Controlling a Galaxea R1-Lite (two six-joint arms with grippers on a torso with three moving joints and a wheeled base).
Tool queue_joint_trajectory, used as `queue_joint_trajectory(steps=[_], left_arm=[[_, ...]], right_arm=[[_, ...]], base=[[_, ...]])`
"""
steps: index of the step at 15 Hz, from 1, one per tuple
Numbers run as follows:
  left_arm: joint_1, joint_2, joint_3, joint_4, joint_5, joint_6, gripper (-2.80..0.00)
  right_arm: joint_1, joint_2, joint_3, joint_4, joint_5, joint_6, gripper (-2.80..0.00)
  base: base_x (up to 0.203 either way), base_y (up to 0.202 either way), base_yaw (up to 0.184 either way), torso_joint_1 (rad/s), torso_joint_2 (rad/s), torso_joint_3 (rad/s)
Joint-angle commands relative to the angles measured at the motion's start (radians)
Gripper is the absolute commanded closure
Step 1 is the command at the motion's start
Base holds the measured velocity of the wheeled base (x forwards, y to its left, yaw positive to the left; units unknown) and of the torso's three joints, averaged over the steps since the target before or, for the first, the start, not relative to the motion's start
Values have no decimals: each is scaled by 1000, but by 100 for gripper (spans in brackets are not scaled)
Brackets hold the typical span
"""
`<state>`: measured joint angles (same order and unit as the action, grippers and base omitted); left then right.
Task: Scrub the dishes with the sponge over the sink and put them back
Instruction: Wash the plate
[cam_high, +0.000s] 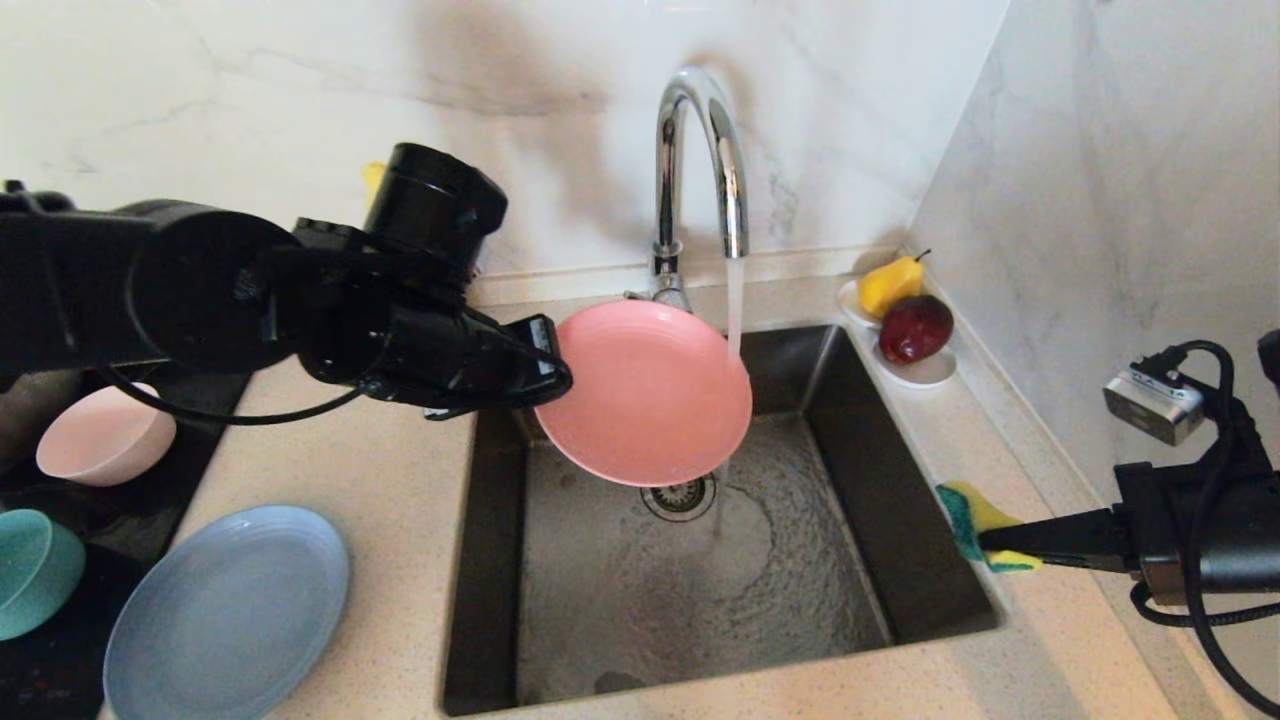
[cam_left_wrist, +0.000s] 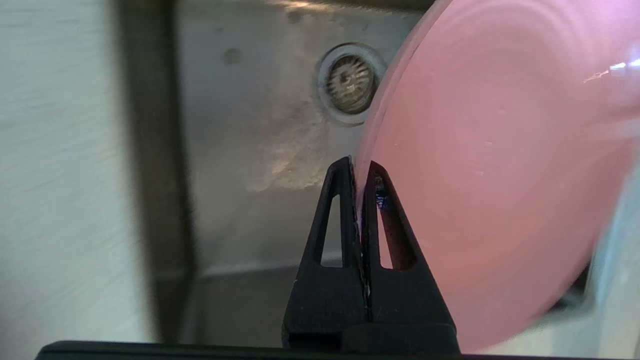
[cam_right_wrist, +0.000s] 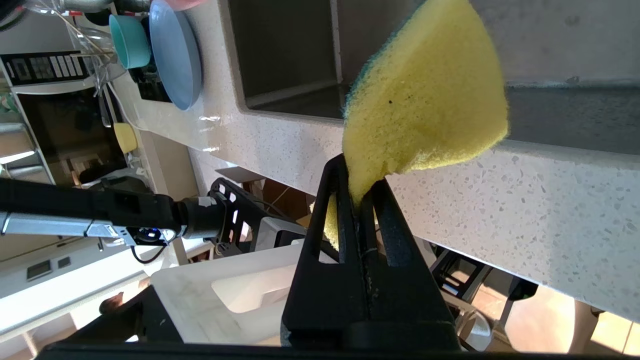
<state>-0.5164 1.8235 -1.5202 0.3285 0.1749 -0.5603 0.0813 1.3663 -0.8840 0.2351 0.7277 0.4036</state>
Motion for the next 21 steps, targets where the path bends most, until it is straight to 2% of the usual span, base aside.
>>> queue_joint_trajectory(steps=[1,5,7,11,14,16,19,21], left_arm=[[-24,87,-3,-62,-2,-12,0],[-94,187,-19,-177,1,-17,0],[-127,230,-58,-187,4,-27,0],[-137,253,-69,-179,20,-39,0],[-121,249,-51,-138,150,-30,0],[-84,245,-46,-84,264,14,0],[-39,223,-45,-84,456,104,0],[-27,188,-44,-90,519,157,0]], right_arm=[[0,-37,10,1,4,3,0],[0,-56,23,1,4,3,0],[-1,-62,29,1,3,3,0],[-2,-64,31,-2,4,1,0],[1,-53,28,-3,4,1,0],[7,-44,28,-5,4,1,0],[12,-31,32,-9,4,0,0],[14,-19,34,-10,4,-2,0]], base=[[0,0,0,0,0,0],[0,0,0,0,0,0],[0,0,0,0,0,0],[0,0,0,0,0,0],[0,0,0,0,0,0],[0,0,0,0,0,0],[0,0,0,0,0,0],[0,0,0,0,0,0]])
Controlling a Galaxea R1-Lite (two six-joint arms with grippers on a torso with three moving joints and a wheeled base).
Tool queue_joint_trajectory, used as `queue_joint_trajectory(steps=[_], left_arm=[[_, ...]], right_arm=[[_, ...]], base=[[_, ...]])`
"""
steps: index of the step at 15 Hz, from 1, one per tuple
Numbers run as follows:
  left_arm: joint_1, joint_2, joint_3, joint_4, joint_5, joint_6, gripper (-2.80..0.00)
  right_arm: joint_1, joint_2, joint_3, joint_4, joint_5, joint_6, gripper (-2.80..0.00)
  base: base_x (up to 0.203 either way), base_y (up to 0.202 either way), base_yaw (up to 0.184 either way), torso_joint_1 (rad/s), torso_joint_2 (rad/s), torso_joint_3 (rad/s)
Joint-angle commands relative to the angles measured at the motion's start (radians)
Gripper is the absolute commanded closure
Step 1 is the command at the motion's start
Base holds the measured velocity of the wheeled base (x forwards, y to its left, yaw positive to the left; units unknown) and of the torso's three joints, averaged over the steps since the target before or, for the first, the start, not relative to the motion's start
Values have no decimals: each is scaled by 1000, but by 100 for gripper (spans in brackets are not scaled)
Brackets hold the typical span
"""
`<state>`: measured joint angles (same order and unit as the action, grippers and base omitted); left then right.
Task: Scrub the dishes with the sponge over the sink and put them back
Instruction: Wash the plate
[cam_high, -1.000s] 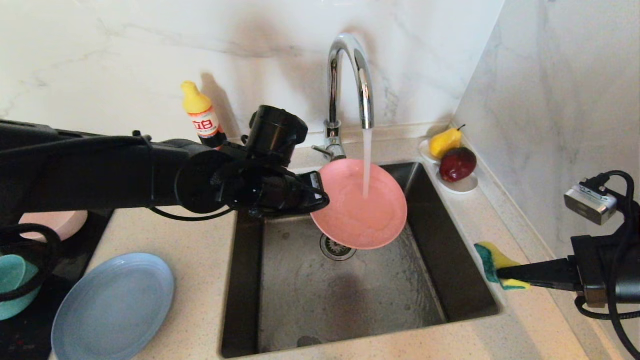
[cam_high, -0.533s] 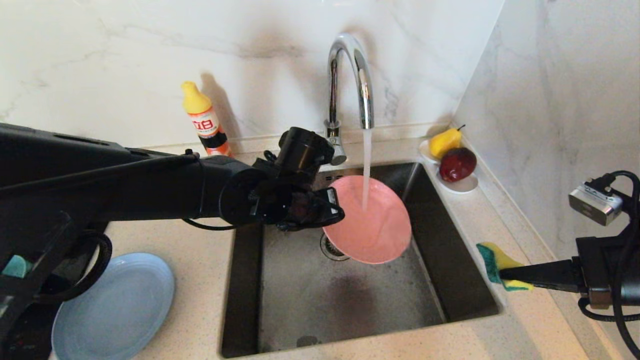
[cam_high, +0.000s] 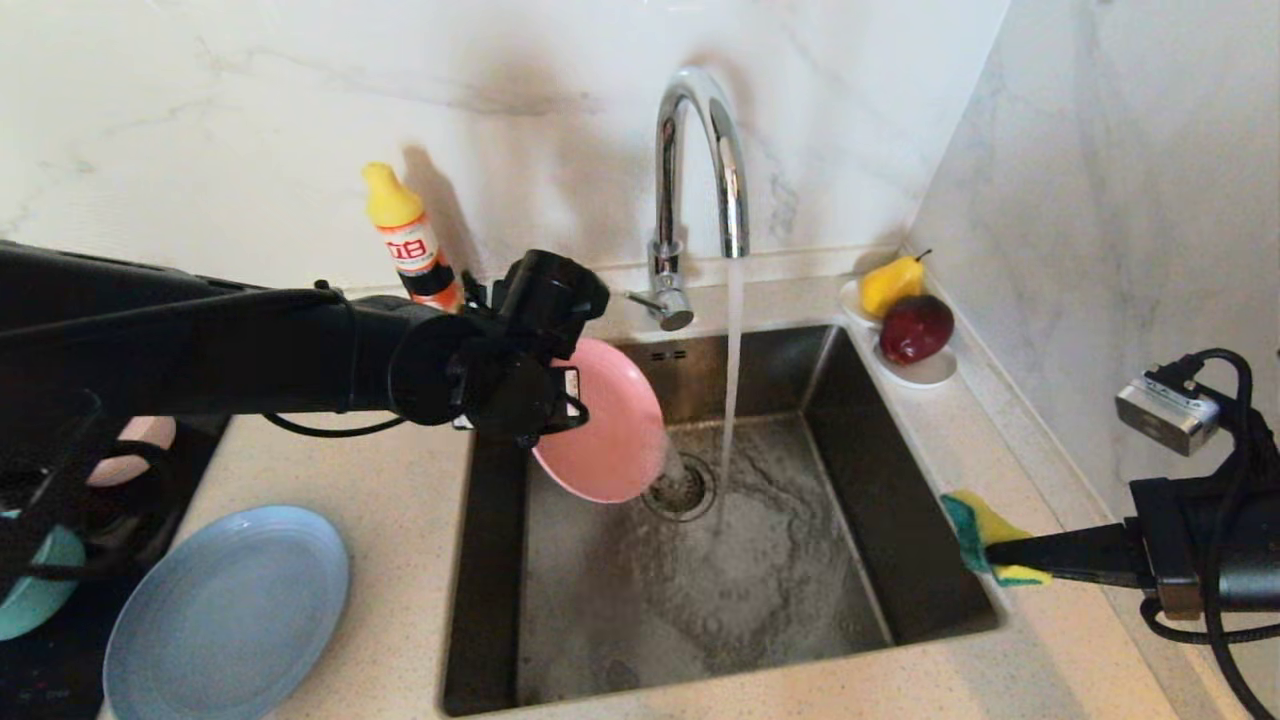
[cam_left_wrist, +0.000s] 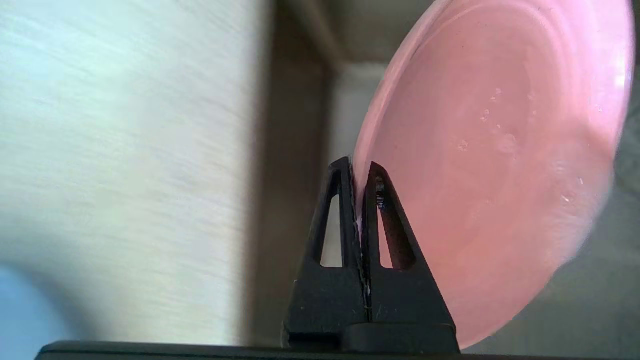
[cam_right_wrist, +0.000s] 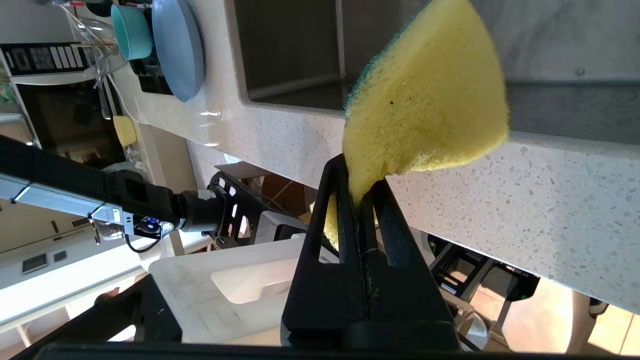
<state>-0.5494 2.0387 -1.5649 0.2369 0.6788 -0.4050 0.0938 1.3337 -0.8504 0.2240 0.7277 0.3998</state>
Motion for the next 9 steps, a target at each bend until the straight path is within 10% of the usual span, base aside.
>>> queue_joint_trajectory(steps=[1,9], left_arm=[[6,-50,0,1,48,22,0],[5,-135,19,-2,109,48,0]], right_arm=[[1,16,2,1,4,2,0],[4,27,21,-3,5,1,0]], base=[[0,0,0,0,0,0],[0,0,0,0,0,0]])
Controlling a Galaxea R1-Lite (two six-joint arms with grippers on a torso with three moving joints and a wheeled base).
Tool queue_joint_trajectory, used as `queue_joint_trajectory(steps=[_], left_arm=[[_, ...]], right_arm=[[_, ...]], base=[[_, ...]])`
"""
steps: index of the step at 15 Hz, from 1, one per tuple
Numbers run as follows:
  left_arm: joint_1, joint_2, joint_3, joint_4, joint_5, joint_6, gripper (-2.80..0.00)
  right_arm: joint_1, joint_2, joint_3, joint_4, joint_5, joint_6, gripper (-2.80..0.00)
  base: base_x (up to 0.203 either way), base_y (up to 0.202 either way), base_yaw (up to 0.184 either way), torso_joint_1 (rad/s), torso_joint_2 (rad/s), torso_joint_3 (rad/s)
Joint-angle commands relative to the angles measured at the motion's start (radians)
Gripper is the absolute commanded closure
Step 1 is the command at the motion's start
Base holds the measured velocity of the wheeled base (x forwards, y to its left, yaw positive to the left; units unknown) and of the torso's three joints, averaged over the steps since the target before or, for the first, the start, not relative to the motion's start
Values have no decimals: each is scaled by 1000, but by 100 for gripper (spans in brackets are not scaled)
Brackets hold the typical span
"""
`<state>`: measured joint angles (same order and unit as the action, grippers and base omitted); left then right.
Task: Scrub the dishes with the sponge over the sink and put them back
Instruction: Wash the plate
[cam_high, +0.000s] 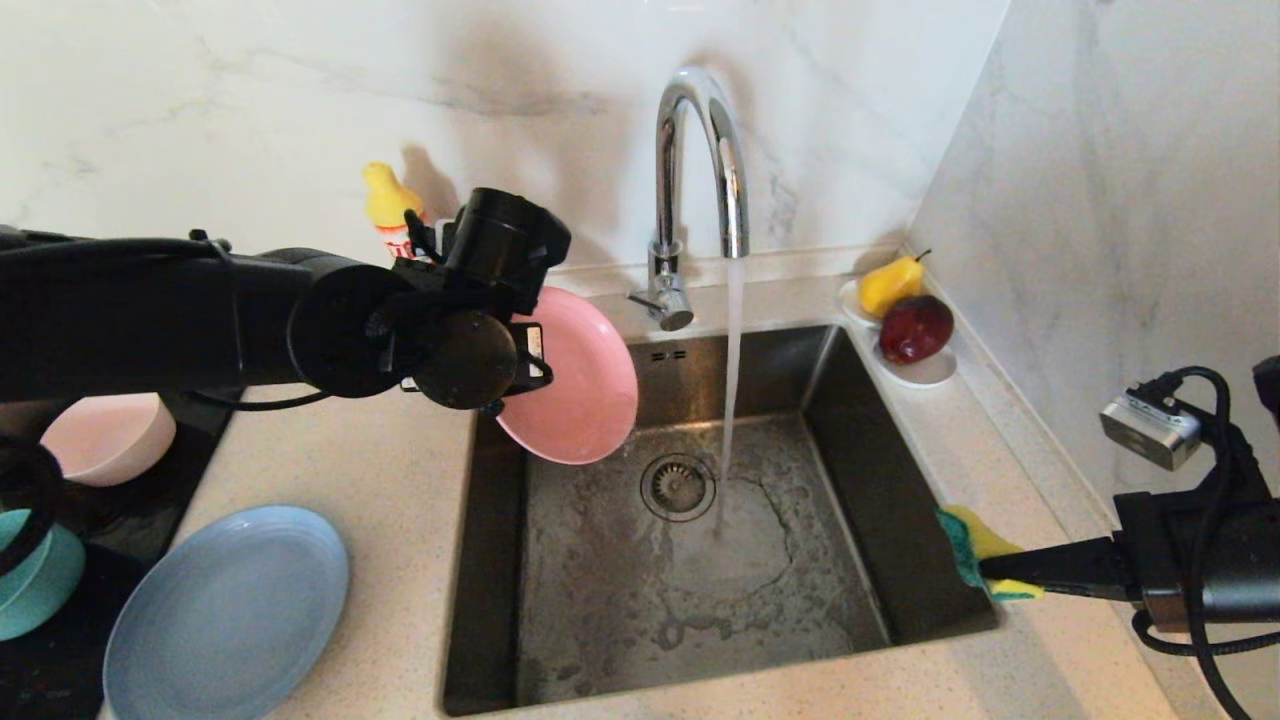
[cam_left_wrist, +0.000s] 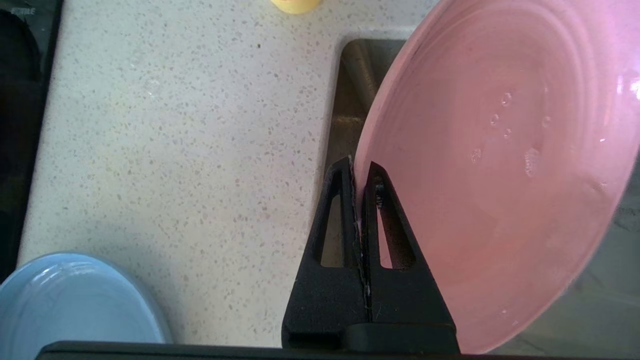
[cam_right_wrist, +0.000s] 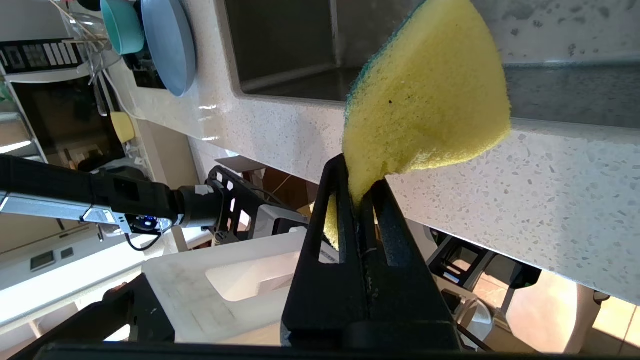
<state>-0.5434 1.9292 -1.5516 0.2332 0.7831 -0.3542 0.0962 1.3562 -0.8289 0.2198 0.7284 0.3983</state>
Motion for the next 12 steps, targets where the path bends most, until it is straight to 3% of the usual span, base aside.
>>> queue_joint_trajectory(steps=[1,3,8,10,12], left_arm=[[-1,-39,22,0,-4,-6,0],[-2,-98,70,-27,-80,-10,0],[0,-314,399,-130,-508,14,0],[1,-365,511,-184,-591,58,0],[1,-386,633,-344,-617,126,0]], right_arm=[[4,3,-1,1,6,2,0],[18,-6,-11,3,8,4,0],[159,-22,-54,17,-1,16,0],[211,-30,-104,48,0,16,0],[289,-23,-178,119,-1,14,0]], base=[[0,0,0,0,0,0],[0,0,0,0,0,0],[0,0,0,0,0,0],[0,0,0,0,0,0],[0,0,0,0,0,0]])
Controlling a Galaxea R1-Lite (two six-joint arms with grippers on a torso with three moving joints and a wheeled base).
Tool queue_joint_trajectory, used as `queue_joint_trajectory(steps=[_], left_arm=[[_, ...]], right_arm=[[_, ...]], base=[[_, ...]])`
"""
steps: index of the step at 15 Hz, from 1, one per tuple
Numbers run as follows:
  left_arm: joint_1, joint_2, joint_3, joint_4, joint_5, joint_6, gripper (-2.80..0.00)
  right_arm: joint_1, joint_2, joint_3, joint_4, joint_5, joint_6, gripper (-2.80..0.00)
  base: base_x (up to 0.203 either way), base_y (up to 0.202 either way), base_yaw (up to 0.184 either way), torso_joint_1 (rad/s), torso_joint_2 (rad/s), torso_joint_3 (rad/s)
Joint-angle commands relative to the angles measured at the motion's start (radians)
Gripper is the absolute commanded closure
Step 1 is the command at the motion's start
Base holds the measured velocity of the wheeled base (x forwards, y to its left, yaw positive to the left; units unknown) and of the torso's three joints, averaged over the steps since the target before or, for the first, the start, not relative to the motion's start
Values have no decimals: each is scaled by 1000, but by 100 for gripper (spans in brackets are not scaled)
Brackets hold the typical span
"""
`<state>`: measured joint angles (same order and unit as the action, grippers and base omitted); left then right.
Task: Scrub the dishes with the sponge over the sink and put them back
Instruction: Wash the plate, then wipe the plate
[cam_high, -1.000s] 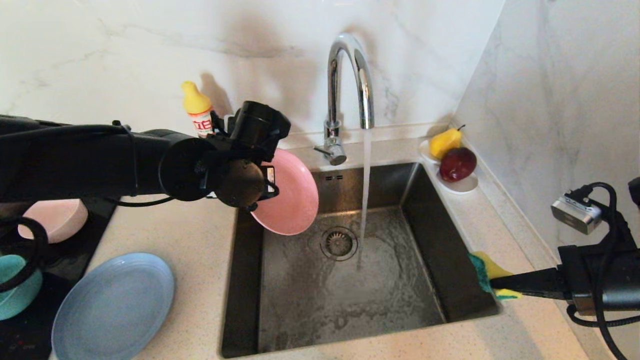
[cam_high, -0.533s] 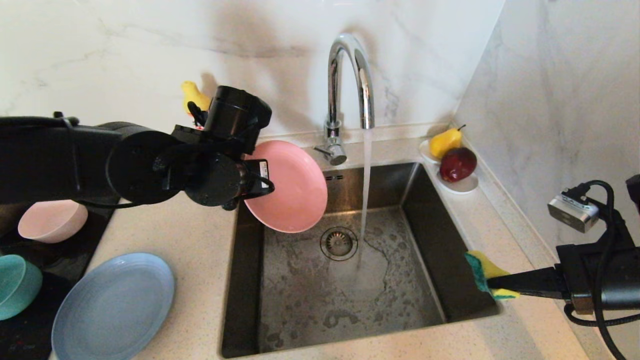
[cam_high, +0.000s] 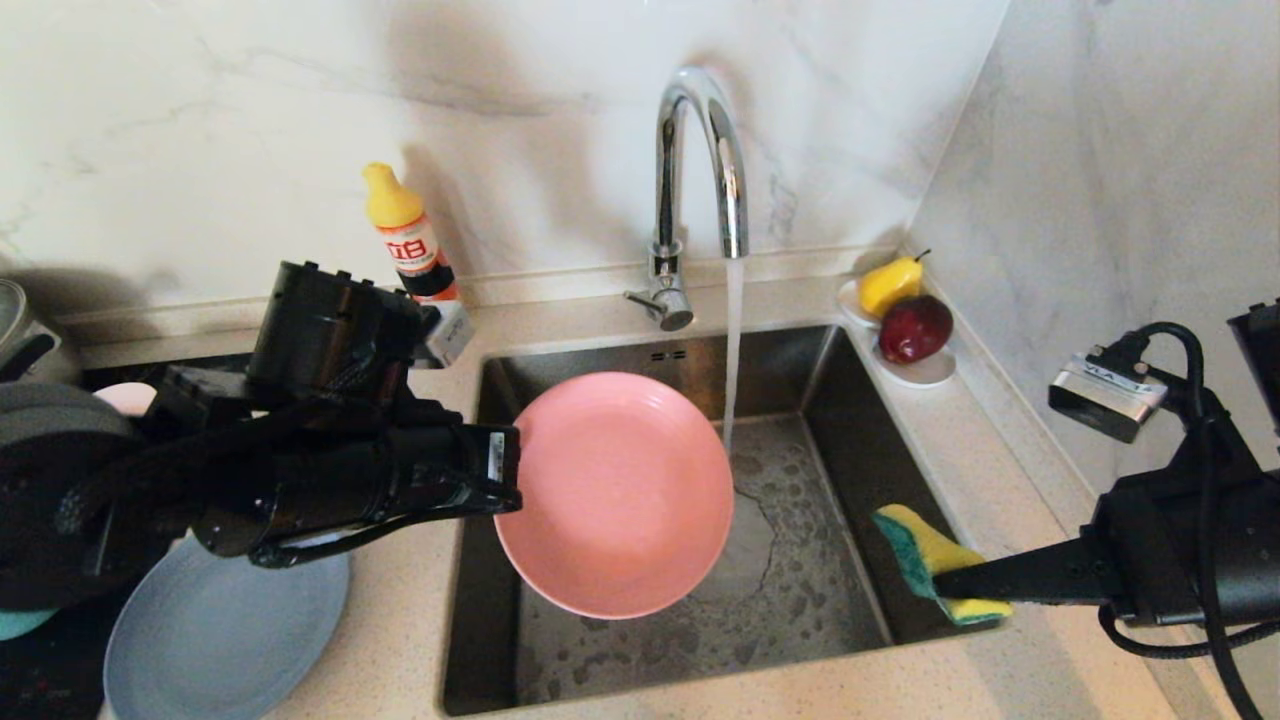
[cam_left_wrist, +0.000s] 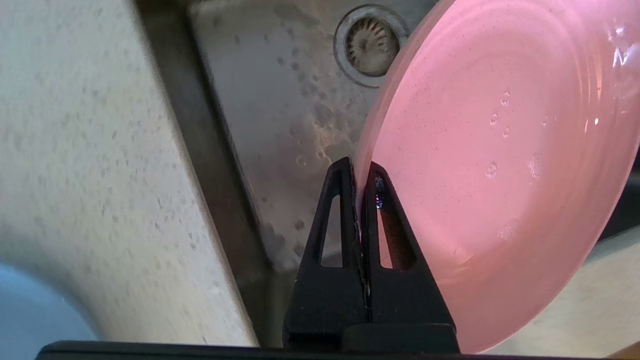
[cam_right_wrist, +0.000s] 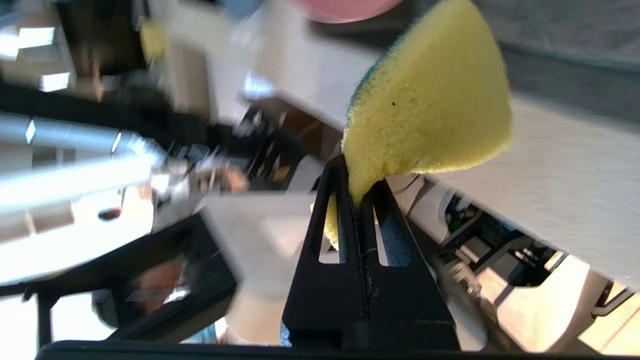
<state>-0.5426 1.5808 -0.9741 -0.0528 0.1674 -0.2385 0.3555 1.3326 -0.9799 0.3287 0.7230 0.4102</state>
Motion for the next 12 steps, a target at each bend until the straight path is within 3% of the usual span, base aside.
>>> queue_joint_trajectory(steps=[1,3,5,9,12], left_arm=[[0,-41,118,-165,-5,49,0],[0,-39,212,-388,-10,110,0],[0,-46,263,-494,-34,128,0],[0,-73,316,-541,-68,127,0],[0,-74,341,-544,-68,128,0]], right_arm=[[67,9,-56,29,4,1,0],[131,52,-119,41,3,1,0],[193,110,-170,46,-25,4,0],[337,240,-263,46,-138,5,0],[401,321,-342,45,-209,5,0]], base=[[0,0,0,0,0,0],[0,0,0,0,0,0],[0,0,0,0,0,0],[0,0,0,0,0,0],[0,0,0,0,0,0]])
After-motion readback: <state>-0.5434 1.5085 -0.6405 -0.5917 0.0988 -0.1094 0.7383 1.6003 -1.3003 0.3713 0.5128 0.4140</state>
